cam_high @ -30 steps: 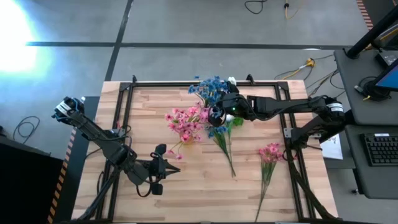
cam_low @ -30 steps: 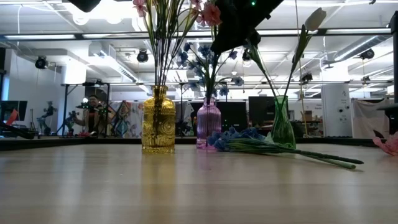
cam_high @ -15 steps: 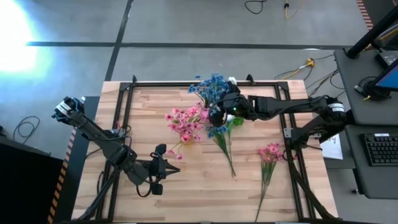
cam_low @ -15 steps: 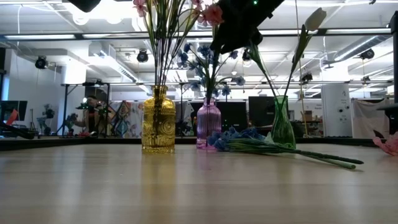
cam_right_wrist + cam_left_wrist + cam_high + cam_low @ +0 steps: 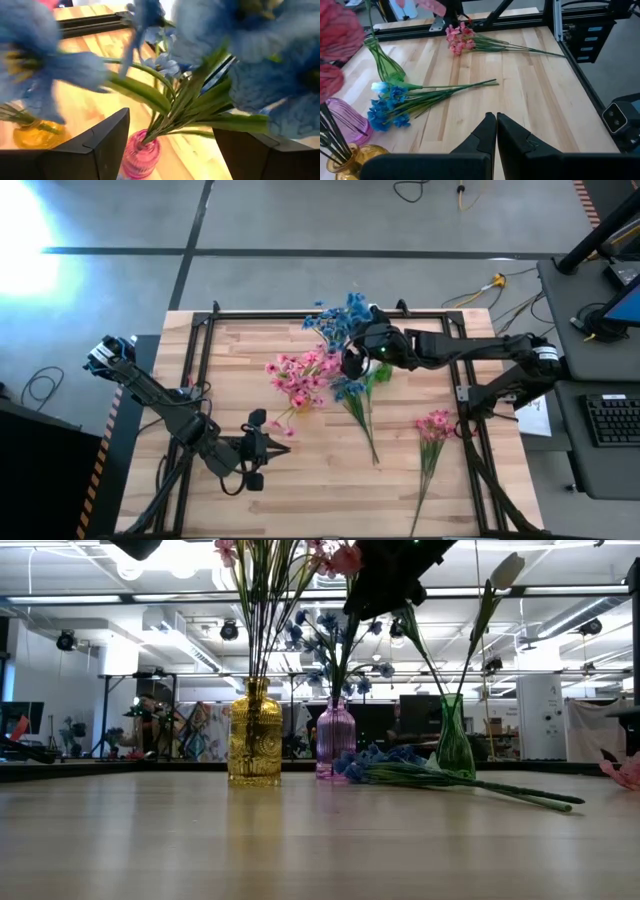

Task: Sort flowers into vase by color
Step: Put the left blue flowers into the purple flower vase, then put the white flower into the green flower vase

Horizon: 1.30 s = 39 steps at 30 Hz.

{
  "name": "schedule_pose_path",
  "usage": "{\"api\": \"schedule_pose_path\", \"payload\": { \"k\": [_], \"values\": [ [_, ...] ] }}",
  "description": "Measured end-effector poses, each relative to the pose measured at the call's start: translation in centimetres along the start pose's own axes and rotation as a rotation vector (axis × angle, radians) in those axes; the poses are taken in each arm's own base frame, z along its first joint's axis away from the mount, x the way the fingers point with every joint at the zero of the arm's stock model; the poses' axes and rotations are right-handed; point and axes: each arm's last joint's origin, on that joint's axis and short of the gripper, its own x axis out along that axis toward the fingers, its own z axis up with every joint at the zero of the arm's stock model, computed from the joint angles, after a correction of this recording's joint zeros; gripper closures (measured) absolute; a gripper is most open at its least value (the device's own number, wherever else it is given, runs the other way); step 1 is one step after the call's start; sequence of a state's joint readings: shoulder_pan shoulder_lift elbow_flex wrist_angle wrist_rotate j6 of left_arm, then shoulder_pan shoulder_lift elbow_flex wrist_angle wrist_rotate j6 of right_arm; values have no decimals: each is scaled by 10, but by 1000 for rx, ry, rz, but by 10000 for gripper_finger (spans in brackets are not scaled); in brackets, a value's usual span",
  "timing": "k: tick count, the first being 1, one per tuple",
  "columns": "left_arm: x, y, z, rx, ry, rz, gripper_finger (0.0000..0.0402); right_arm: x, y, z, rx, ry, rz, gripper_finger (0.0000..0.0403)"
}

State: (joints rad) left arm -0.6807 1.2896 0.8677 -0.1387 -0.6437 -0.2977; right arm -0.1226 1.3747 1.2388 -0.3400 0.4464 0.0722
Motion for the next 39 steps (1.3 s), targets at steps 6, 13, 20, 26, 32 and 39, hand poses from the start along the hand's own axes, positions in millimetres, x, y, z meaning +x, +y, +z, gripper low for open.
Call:
{"api": "schedule_pose_path", "payload": {
  "k": [6, 13, 20, 26, 32, 39],
  "values": [
    [0, 0, 0, 0, 0, 2, 401, 1, 0, 3, -7, -28, 1, 195],
    [0, 0, 0, 0, 0, 2, 401, 3, 2, 2, -22, -22, 40, 278],
    [0, 0, 0, 2, 1, 2, 401, 16, 10, -7, -48, 35, 112, 332],
    [0, 0, 0, 3, 3, 3, 401, 16, 12, -12, -56, 87, 112, 342],
    [0, 0, -1, 8, 9, 5, 401, 8, 22, -17, -90, 136, 131, 321],
    [0, 0, -1, 0, 9, 5, 401, -9, 23, -18, -52, 259, 119, 299]
  ]
}}
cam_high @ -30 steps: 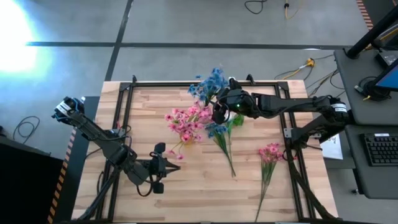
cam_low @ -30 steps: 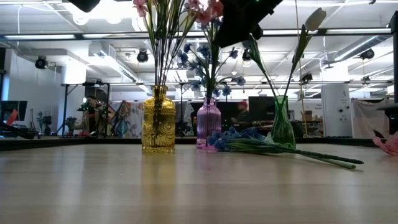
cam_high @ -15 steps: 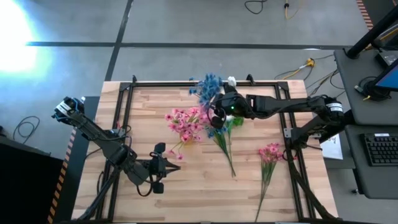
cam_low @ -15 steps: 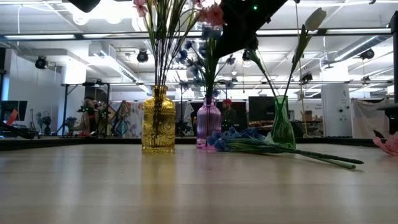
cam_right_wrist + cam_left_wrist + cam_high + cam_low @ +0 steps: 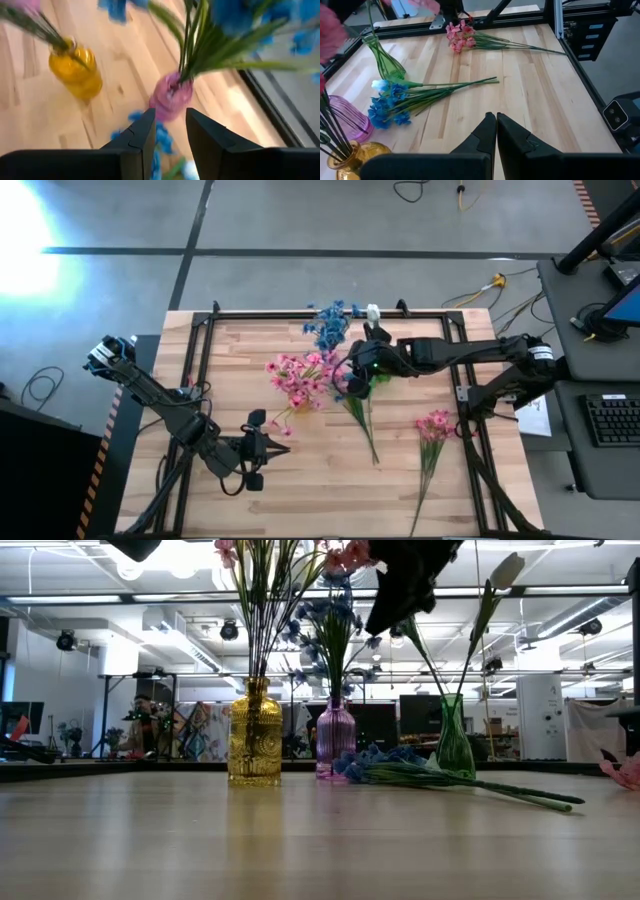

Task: Sort flowers into vase by color
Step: Put the white flower into the green flower vase

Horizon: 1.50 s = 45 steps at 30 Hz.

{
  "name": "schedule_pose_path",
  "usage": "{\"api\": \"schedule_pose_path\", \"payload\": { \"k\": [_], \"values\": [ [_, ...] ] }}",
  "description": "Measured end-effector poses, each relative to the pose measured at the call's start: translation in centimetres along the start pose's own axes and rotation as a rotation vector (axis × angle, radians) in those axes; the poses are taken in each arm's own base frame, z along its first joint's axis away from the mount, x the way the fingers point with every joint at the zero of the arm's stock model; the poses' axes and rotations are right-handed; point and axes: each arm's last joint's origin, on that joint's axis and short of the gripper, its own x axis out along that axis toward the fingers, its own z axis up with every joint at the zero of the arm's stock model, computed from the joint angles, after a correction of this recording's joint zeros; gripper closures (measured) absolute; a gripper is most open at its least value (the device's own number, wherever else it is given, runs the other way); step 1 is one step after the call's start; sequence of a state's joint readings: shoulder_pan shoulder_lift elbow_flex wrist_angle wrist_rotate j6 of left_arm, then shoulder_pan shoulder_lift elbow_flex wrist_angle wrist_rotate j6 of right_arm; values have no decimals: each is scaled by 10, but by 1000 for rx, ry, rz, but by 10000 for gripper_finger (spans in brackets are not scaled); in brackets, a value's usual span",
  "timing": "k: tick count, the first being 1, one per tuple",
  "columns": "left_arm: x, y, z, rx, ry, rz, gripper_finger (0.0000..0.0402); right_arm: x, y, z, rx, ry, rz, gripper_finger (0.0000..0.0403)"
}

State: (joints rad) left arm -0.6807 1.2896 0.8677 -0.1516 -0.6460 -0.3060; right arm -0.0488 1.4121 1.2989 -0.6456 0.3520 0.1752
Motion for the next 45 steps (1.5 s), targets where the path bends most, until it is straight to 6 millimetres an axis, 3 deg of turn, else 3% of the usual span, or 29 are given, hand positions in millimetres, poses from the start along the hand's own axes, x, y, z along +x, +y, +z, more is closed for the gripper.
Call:
{"api": "schedule_pose_path", "payload": {
  "k": [7, 13, 21, 29, 37, 45],
  "values": [
    [0, 0, 0, -22, 0, 0, 401, -18, 12, -8, 32, 133, 28, 280],
    [0, 0, 0, -18, 2, 1, 401, -34, 37, -8, 66, 156, 210, 269],
    [0, 1, -4, 6, 33, 10, 401, -50, 59, -14, 239, 279, 376, 273],
    [-1, 3, -11, 11, 104, 17, 401, -62, 70, -37, 386, 497, 308, 264],
    [-1, 4, -14, 16, 134, 16, 401, -76, 89, -49, 456, 544, 292, 242],
    [-2, 6, -18, -30, 171, 31, 401, -113, 121, -84, 416, 753, 323, 245]
  ]
}}
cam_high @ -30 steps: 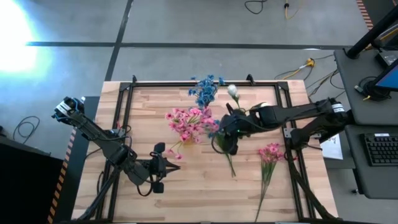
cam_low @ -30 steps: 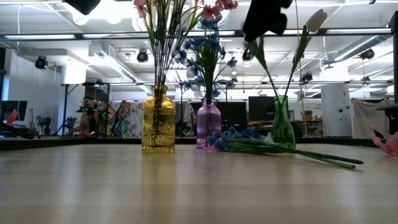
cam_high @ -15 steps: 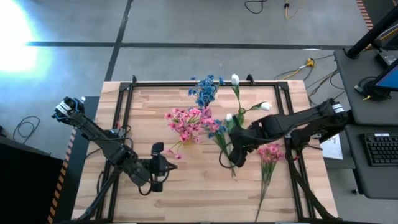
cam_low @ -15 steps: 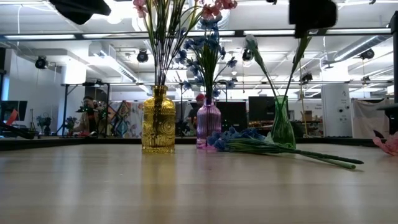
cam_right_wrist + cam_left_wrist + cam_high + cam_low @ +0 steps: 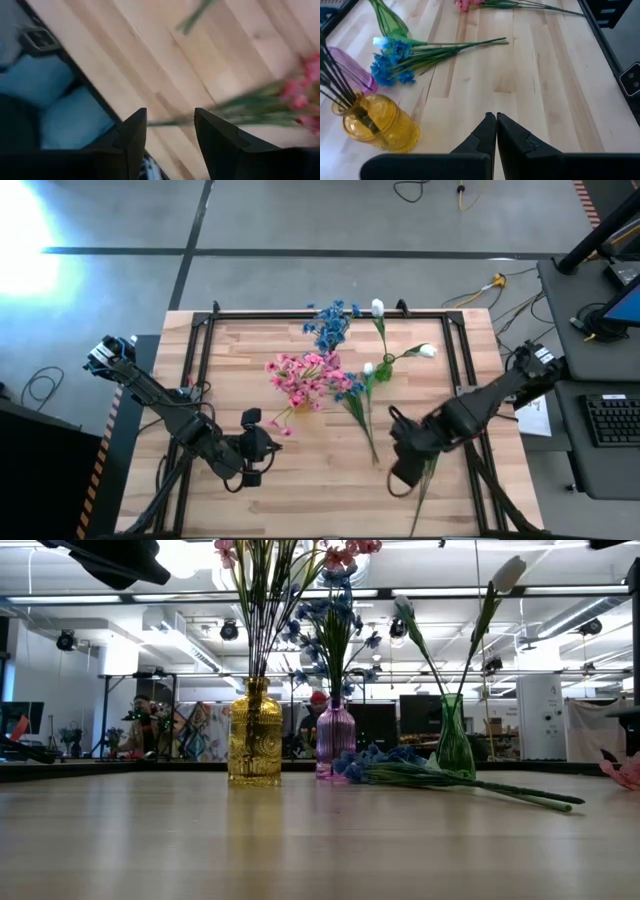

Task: Sort flowers into vase by color
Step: Put the white flower into the green flower vase

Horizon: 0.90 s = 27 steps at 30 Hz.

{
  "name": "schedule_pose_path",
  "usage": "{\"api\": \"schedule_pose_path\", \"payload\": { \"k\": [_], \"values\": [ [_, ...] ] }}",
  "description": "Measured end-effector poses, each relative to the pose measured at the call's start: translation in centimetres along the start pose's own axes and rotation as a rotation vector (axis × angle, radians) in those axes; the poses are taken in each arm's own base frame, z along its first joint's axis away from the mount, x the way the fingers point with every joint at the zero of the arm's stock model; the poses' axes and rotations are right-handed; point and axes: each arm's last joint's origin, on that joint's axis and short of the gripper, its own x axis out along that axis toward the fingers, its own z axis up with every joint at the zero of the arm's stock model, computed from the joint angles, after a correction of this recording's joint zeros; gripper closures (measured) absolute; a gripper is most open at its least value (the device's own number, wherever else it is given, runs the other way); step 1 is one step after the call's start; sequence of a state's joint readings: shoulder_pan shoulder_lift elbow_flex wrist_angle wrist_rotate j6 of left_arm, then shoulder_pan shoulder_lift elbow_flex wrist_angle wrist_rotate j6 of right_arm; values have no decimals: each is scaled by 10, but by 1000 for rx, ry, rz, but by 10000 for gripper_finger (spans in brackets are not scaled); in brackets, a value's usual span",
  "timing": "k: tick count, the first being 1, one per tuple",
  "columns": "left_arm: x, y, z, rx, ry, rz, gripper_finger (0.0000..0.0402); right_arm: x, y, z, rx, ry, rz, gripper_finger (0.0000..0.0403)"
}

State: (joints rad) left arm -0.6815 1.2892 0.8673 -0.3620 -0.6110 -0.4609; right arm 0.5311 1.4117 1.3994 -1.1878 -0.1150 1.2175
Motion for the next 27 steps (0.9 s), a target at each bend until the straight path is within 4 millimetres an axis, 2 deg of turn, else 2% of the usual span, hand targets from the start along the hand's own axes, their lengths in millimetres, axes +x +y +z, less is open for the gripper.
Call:
{"api": "schedule_pose_path", "payload": {
  "k": [5, 11, 13, 18, 22, 27],
  "values": [
    [0, 0, 0, -31, 0, 0, 401, 5, -5, -14, 57, -123, -127, 240],
    [0, 0, 0, -33, 0, 0, 401, 9, -11, 2, 156, -445, -212, 232],
    [0, 0, 0, -39, 0, 0, 401, 11, -15, 9, 189, -495, -235, 231],
    [-2, 0, 0, 9, 52, -29, 401, 25, -21, 24, 259, -520, -200, 231],
    [-9, -1, 8, 42, 128, -107, 401, 35, -21, 31, 293, -510, -150, 230],
    [-21, -6, 31, -116, 58, -132, 401, 44, -30, 33, 255, -517, -208, 238]
  ]
}}
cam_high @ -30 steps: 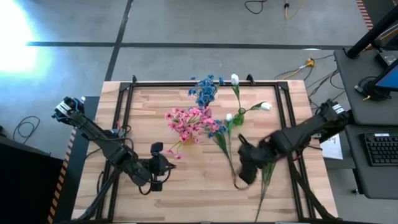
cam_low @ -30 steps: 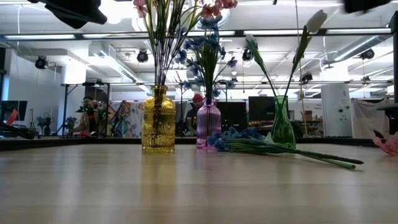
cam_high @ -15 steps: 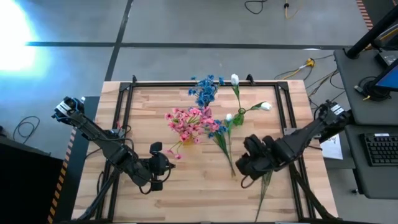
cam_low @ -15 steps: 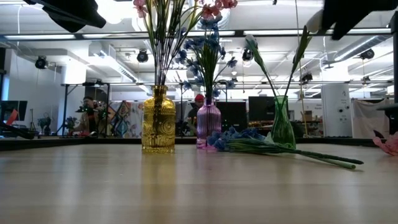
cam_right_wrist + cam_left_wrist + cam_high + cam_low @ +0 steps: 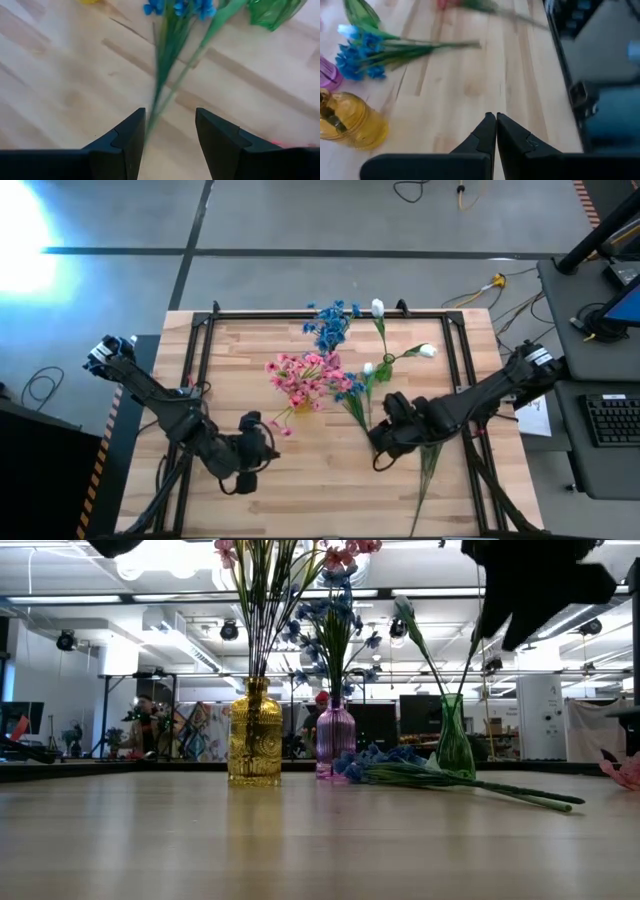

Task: Sort flowers into vase by color
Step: Put the white flower into the green flower vase

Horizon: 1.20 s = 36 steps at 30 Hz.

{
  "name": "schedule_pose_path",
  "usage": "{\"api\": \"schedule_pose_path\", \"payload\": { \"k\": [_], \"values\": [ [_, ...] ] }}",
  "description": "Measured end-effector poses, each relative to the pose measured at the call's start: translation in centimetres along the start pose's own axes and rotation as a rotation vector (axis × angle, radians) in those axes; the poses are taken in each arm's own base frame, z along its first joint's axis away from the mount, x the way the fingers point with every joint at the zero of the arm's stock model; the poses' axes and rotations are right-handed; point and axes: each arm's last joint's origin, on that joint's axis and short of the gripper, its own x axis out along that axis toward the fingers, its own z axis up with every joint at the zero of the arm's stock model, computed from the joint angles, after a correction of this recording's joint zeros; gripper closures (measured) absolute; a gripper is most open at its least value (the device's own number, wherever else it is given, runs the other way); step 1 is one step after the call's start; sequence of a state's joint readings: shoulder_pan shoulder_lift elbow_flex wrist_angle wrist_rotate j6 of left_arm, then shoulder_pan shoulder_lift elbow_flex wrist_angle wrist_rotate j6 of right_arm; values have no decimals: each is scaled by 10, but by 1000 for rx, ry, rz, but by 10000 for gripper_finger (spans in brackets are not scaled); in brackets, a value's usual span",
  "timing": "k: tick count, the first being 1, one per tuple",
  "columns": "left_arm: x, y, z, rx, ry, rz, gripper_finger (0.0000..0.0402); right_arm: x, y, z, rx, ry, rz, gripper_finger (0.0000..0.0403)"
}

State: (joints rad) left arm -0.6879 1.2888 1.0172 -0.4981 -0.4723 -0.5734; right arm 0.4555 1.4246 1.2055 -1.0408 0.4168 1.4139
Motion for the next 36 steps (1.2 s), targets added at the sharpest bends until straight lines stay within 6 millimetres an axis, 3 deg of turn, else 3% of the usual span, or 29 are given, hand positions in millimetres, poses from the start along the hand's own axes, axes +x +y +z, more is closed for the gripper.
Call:
{"api": "schedule_pose_path", "payload": {
  "k": [6, 11, 17, 27, 36],
  "values": [
    [6, -13, -14, 27, -36, 44, 401, 26, -15, -10, -59, -69, -77, 250],
    [12, -19, -16, 2, -34, 55, 401, 52, -24, -14, 23, -113, -62, 259],
    [17, -21, -19, -11, -18, 65, 401, 75, -28, -4, 63, -167, 8, 269],
    [25, -22, -24, 7, -13, 108, 401, 91, -37, 14, 79, -212, -2, 274],
    [25, -21, -25, 6, 0, 113, 401, 94, -34, 15, 69, -280, -10, 275]
  ]
}}
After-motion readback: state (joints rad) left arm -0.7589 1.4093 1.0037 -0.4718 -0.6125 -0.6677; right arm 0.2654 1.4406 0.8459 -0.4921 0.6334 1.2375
